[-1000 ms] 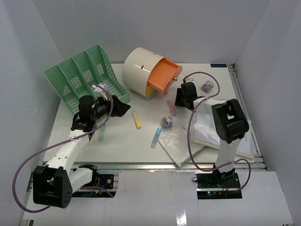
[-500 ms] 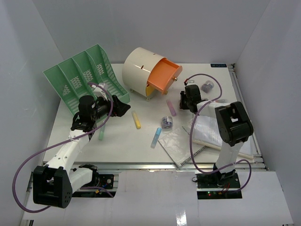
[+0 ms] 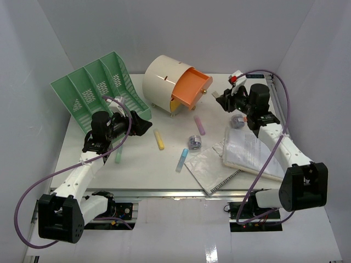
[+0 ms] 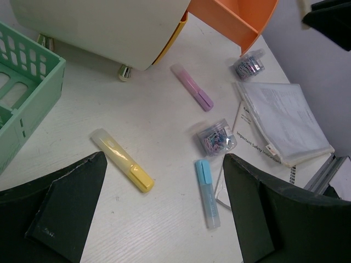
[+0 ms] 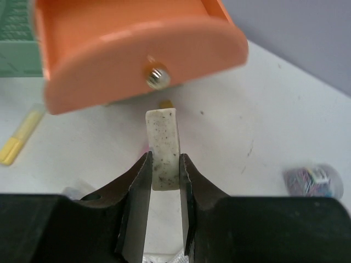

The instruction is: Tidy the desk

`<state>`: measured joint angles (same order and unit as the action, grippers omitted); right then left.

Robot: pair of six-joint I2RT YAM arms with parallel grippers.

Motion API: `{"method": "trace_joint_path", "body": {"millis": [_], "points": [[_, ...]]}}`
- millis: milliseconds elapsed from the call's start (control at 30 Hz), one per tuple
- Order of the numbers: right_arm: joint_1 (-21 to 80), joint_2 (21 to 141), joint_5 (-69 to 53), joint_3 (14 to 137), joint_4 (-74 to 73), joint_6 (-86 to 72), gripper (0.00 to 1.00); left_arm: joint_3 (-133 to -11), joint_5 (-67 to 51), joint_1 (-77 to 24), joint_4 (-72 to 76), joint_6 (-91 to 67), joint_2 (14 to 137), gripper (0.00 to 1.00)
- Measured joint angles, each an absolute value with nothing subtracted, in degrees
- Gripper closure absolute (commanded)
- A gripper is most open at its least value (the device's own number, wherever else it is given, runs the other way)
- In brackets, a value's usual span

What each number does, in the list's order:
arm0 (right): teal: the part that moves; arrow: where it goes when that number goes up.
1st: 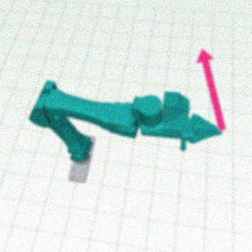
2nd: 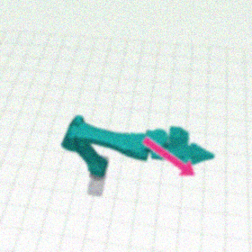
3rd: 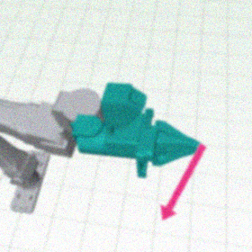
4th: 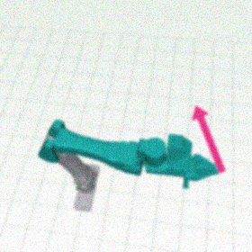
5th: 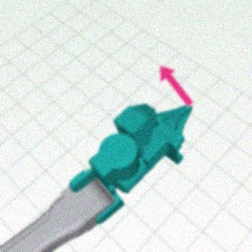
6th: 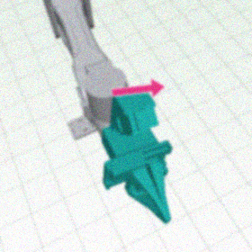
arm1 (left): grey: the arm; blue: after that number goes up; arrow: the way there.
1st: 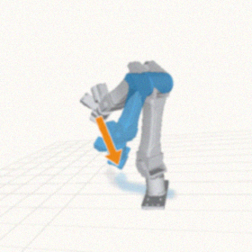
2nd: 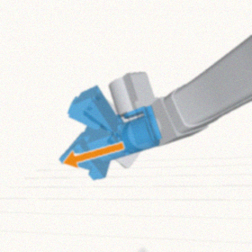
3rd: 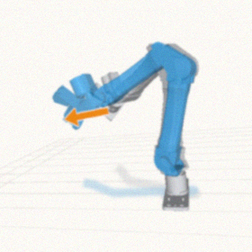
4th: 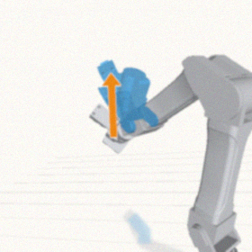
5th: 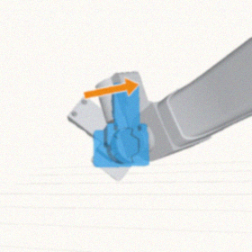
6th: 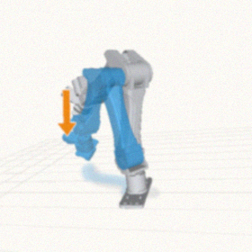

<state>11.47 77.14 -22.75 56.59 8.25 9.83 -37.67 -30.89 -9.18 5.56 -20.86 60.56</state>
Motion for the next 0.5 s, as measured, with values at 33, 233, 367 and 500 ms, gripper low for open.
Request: {"method": "trace_joint_path", "body": {"millis": [33,233,367,500], "points": [[11.6,76.6,-24.6,58.3,7.9,10.6,0.92,-37.7,-30.9,-9.2,5.6,-20.9,60.5,0.02],[12.4,81.2,-32.0,72.7,5.4,11.2,0.90,-37.7,-30.9,-9.4,5.6,-20.9,60.4,0.02],[14.4,87.0,-33.2,81.6,3.0,10.9,0.87,-37.7,-30.9,-9.5,5.6,-20.8,60.4,0.02],[17.3,92.6,-32.5,88.2,0.2,11.2,0.86,-37.7,-30.9,-9.5,5.6,-20.8,60.4,0.02]]}}
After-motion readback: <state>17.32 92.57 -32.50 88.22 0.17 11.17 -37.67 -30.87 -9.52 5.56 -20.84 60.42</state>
